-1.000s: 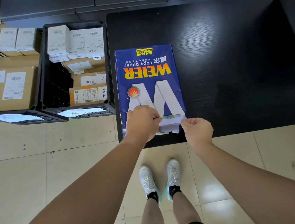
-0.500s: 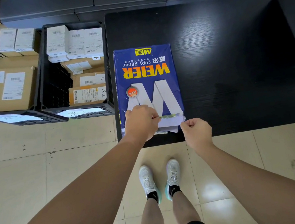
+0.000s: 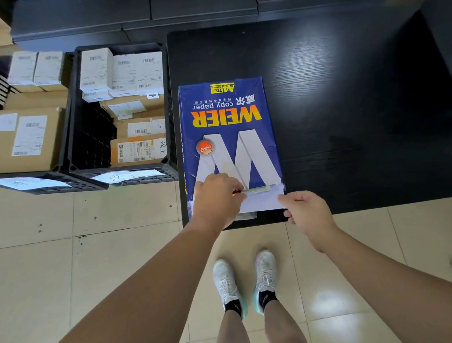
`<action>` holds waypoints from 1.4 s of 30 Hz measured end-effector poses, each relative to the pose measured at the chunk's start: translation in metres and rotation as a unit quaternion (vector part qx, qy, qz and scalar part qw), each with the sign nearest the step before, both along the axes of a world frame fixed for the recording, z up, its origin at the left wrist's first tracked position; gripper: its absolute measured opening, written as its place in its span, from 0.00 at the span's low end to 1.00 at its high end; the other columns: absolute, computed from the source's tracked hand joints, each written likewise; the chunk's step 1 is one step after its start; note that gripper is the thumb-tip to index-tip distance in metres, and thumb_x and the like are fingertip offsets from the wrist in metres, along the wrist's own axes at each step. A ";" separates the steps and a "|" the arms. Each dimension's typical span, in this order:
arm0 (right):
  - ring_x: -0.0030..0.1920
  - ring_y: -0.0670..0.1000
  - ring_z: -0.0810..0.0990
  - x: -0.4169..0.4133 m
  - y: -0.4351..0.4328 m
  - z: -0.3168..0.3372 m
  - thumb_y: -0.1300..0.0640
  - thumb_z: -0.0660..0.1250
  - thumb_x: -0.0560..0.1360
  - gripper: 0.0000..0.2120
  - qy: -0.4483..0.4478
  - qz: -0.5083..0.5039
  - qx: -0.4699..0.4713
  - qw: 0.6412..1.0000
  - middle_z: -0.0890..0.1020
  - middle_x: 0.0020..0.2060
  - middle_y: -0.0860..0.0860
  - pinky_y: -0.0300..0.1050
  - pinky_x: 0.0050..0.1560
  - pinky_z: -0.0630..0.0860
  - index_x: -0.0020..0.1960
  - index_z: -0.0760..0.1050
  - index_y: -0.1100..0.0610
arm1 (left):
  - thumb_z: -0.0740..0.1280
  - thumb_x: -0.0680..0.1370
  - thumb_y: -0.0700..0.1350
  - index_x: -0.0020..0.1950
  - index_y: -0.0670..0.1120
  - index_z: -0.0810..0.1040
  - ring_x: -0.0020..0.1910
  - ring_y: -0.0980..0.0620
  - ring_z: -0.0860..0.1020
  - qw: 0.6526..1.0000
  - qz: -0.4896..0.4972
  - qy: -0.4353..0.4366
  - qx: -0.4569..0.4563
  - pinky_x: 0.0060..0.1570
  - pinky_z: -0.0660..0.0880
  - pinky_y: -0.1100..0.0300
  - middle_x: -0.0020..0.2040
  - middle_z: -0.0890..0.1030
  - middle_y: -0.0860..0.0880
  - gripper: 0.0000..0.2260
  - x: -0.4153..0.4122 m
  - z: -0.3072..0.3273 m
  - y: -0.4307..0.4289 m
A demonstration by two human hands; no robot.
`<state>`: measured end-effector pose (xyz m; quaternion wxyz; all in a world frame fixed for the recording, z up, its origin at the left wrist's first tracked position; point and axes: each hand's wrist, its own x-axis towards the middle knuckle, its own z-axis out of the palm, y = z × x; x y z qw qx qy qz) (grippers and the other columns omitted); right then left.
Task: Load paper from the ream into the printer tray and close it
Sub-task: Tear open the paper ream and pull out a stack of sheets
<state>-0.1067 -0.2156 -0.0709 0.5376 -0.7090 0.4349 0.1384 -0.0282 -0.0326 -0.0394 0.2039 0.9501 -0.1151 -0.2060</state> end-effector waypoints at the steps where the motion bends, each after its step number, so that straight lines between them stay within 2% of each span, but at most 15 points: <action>1: 0.38 0.47 0.82 0.002 0.000 0.000 0.48 0.72 0.72 0.10 0.000 0.006 0.005 1.000 0.85 0.40 0.51 0.49 0.50 0.81 0.49 0.80 0.53 | 0.68 0.78 0.51 0.55 0.52 0.86 0.56 0.48 0.76 1.000 -0.001 -0.002 -0.002 0.57 0.69 0.50 0.53 0.83 0.52 0.10 0.000 -0.001 0.000; 4: 0.36 0.48 0.81 0.007 0.001 -0.003 0.52 0.72 0.74 0.04 0.003 0.022 0.000 1.000 0.85 0.35 0.52 0.52 0.51 0.81 0.44 0.81 0.52 | 0.68 0.78 0.51 0.56 0.53 0.85 0.57 0.48 0.76 1.000 0.004 0.000 -0.008 0.57 0.69 0.50 0.53 0.83 0.51 0.10 0.000 -0.004 0.000; 9: 0.35 0.49 0.77 -0.007 -0.005 -0.004 0.55 0.70 0.75 0.05 0.022 0.039 0.012 0.999 0.82 0.36 0.52 0.48 0.44 0.77 0.43 0.80 0.56 | 0.70 0.77 0.52 0.60 0.52 0.84 0.59 0.48 0.76 0.999 0.027 0.010 -0.040 0.60 0.70 0.48 0.56 0.83 0.52 0.12 -0.008 -0.007 0.004; 12: 0.38 0.51 0.76 -0.016 -0.010 -0.003 0.56 0.69 0.77 0.05 0.029 0.030 0.083 0.996 0.82 0.39 0.55 0.47 0.44 0.77 0.45 0.80 0.57 | 0.72 0.75 0.51 0.64 0.50 0.81 0.60 0.46 0.77 0.989 0.125 -0.012 -0.080 0.61 0.72 0.47 0.58 0.82 0.50 0.17 -0.021 -0.010 0.016; 14: 0.41 0.53 0.80 -0.013 -0.011 -0.003 0.55 0.70 0.77 0.05 0.030 0.003 0.138 0.990 0.84 0.45 0.54 0.50 0.48 0.80 0.48 0.80 0.57 | 0.73 0.74 0.50 0.64 0.48 0.78 0.59 0.46 0.77 0.964 0.245 -0.031 -0.098 0.61 0.73 0.46 0.59 0.81 0.49 0.19 -0.033 -0.013 0.030; 16: 0.43 0.54 0.82 -0.007 -0.012 -0.004 0.54 0.70 0.77 0.06 0.032 0.011 0.148 0.988 0.85 0.47 0.54 0.53 0.53 0.82 0.50 0.81 0.56 | 0.74 0.72 0.50 0.62 0.45 0.75 0.56 0.44 0.78 0.920 0.372 -0.004 -0.123 0.58 0.76 0.46 0.57 0.79 0.46 0.21 -0.045 -0.014 0.045; 18: 0.43 0.53 0.84 -0.003 -0.010 -0.003 0.56 0.69 0.78 0.07 0.023 0.030 0.145 0.989 0.87 0.46 0.54 0.50 0.49 0.83 0.51 0.82 0.58 | 0.74 0.72 0.52 0.55 0.43 0.74 0.46 0.44 0.79 0.862 0.477 0.084 -0.150 0.48 0.79 0.50 0.48 0.79 0.46 0.19 -0.053 -0.017 0.053; 20: 0.41 0.53 0.83 -0.002 -0.009 -0.003 0.59 0.69 0.78 0.06 0.014 0.036 0.136 0.990 0.87 0.45 0.55 0.46 0.44 0.82 0.49 0.82 0.61 | 0.73 0.71 0.54 0.44 0.44 0.74 0.34 0.45 0.73 0.818 0.519 0.156 -0.195 0.37 0.74 0.56 0.36 0.76 0.46 0.16 -0.057 -0.020 0.055; 24: 0.39 0.54 0.82 -0.006 -0.008 -0.007 0.59 0.69 0.77 0.06 0.014 0.041 0.106 0.993 0.87 0.45 0.58 0.51 0.46 0.83 0.48 0.82 0.62 | 0.73 0.73 0.48 0.36 0.41 0.78 0.27 0.46 0.73 0.787 0.523 0.218 -0.244 0.37 0.71 0.55 0.30 0.78 0.43 0.12 -0.062 -0.030 0.058; 27: 0.39 0.55 0.82 -0.018 -0.008 -0.006 0.58 0.69 0.77 0.06 0.026 0.052 0.111 0.992 0.87 0.47 0.60 0.56 0.51 0.82 0.47 0.82 0.61 | 0.74 0.74 0.45 0.41 0.39 0.79 0.24 0.48 0.71 0.758 0.539 0.260 -0.261 0.32 0.68 0.59 0.27 0.76 0.44 0.10 -0.075 -0.035 0.064; 29: 0.41 0.55 0.82 -0.024 -0.007 -0.004 0.58 0.69 0.77 0.06 0.036 0.047 0.134 0.989 0.86 0.48 0.60 0.57 0.54 0.82 0.47 0.81 0.61 | 0.74 0.75 0.44 0.44 0.38 0.78 0.26 0.48 0.71 0.736 0.546 0.286 -0.280 0.30 0.66 0.59 0.30 0.76 0.44 0.10 -0.084 -0.036 0.066; 33: 0.45 0.54 0.84 -0.017 -0.005 -0.005 0.57 0.68 0.78 0.09 0.032 0.012 0.228 0.973 0.86 0.49 0.57 0.50 0.47 0.82 0.54 0.80 0.61 | 0.74 0.75 0.45 0.47 0.39 0.79 0.28 0.47 0.73 0.698 0.550 0.325 -0.323 0.31 0.68 0.58 0.36 0.77 0.44 0.10 -0.077 -0.040 0.067; 36: 0.45 0.55 0.84 -0.011 -0.003 -0.010 0.57 0.67 0.79 0.10 0.029 0.032 0.236 0.971 0.86 0.49 0.57 0.49 0.44 0.82 0.56 0.81 0.61 | 0.74 0.76 0.45 0.52 0.38 0.79 0.25 0.48 0.73 0.690 0.524 0.343 -0.362 0.25 0.69 0.62 0.39 0.79 0.42 0.12 -0.066 -0.047 0.064; 38: 0.43 0.55 0.83 -0.011 -0.002 -0.011 0.59 0.67 0.79 0.10 0.025 0.050 0.225 0.973 0.85 0.49 0.58 0.49 0.41 0.83 0.57 0.80 0.63 | 0.72 0.78 0.44 0.50 0.38 0.78 0.22 0.49 0.74 0.694 0.506 0.355 -0.370 0.21 0.69 0.64 0.37 0.79 0.42 0.10 -0.066 -0.047 0.060; 42: 0.41 0.55 0.83 -0.020 -0.001 -0.008 0.60 0.66 0.79 0.06 0.017 0.066 0.202 0.977 0.85 0.47 0.58 0.45 0.34 0.83 0.50 0.81 0.61 | 0.69 0.80 0.43 0.48 0.40 0.78 0.21 0.50 0.72 0.745 0.471 0.328 -0.339 0.21 0.66 0.66 0.33 0.79 0.43 0.06 -0.077 -0.038 0.053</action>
